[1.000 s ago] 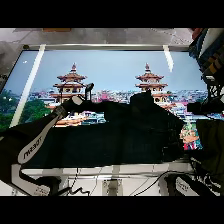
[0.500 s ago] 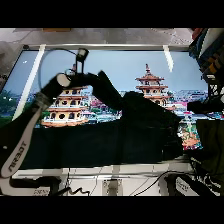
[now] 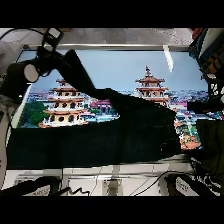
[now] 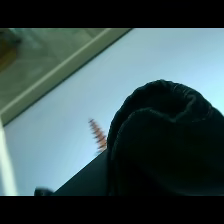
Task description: Fold the clothes and pants, and hang the long-sleeved shirts on hangers.
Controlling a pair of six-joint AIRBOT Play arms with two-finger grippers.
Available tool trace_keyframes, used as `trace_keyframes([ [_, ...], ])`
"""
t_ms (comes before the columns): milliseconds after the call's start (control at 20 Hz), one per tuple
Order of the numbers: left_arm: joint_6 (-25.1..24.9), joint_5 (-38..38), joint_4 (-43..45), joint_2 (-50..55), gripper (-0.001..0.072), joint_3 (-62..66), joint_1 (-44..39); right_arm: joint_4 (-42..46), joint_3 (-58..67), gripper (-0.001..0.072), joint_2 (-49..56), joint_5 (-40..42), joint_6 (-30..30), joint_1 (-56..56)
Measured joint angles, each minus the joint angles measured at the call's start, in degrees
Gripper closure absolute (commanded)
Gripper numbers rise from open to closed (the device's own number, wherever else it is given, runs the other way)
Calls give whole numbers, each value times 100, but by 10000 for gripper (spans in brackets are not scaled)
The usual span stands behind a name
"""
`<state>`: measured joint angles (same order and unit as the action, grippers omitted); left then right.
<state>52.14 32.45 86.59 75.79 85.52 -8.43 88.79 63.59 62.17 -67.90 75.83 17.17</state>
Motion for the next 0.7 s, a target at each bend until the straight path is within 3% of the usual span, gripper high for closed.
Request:
trace_keyframes([
  [350,33,754,581,-85,691,-4,614,2,0,679,0,2,0,0],
  [700,1235,1541,894,-28,689,-4,1657,4,0,679,0,2,0,0],
])
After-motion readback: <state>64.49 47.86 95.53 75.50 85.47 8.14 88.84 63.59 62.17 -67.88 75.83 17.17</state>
